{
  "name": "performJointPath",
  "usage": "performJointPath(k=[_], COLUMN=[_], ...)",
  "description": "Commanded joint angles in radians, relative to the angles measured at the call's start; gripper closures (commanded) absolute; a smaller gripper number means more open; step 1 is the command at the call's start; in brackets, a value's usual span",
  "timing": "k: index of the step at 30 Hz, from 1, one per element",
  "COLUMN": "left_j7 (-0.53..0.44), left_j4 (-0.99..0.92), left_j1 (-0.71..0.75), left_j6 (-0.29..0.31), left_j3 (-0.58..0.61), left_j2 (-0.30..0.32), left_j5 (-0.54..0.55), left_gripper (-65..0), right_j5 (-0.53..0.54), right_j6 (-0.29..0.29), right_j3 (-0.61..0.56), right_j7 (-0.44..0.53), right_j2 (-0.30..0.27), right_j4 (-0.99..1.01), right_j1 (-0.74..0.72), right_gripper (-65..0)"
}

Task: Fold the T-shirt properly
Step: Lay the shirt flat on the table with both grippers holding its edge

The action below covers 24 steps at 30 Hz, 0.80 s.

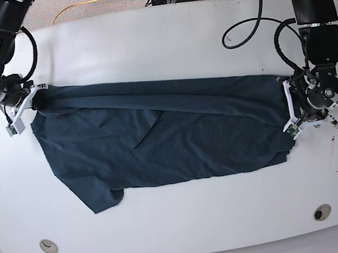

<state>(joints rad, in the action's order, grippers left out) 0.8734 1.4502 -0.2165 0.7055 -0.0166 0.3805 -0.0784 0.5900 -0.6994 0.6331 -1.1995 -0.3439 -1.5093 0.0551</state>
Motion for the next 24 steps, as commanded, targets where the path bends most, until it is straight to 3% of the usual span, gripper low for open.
performJointPath(k=[1, 3, 7, 11, 15, 18, 21, 24], left_j7=[-0.004, -0.003, -0.003, -0.003, -0.003, -0.004, -0.009, -0.010], left_j4=[0.042, 0.073, 0.105, 0.116, 0.140, 0.171, 0.183, 0.175], left_j1=[-0.030, -0.024, -0.021, -0.022, -0.007, 0.036, 0.082, 0.101], left_j6=[-0.007, -0.007, -0.007, -0.007, -0.007, -0.007, -0.007, -0.007], left_j3=[-0.010, -0.012, -0.041, -0.108, -0.144, -0.153, -0.147, -0.141], left_j2=[0.030, 0.030, 0.031, 0.024, -0.002, -0.016, -0.025, -0.079], left_j5=[-0.011, -0.011, -0.011, -0.010, 0.021, 0.047, 0.052, 0.045], left_gripper=[-34.2, -38.3, -38.8, -38.8, -38.8, -38.6, -38.6, -38.5], right_j5=[0.009, 0.009, 0.009, 0.017, 0.017, 0.017, 0.018, 0.021], right_j6=[0.001, 0.001, 0.001, 0.001, 0.001, 0.001, 0.001, 0.001], right_j3=[0.006, 0.006, 0.011, 0.012, 0.032, 0.077, 0.103, 0.103], right_j7=[0.025, 0.025, 0.025, 0.023, 0.022, 0.020, 0.017, -0.007], right_j2=[-0.040, -0.044, -0.045, -0.045, -0.044, -0.036, -0.036, -0.036], right_j4=[-0.015, -0.017, -0.017, -0.026, -0.078, -0.127, -0.153, -0.156], right_j1=[-0.018, -0.018, -0.019, -0.021, -0.016, -0.014, -0.014, -0.018], right_gripper=[0.0, -1.6, -14.0, -33.5, -47.9, -53.0, -53.1, -53.1])
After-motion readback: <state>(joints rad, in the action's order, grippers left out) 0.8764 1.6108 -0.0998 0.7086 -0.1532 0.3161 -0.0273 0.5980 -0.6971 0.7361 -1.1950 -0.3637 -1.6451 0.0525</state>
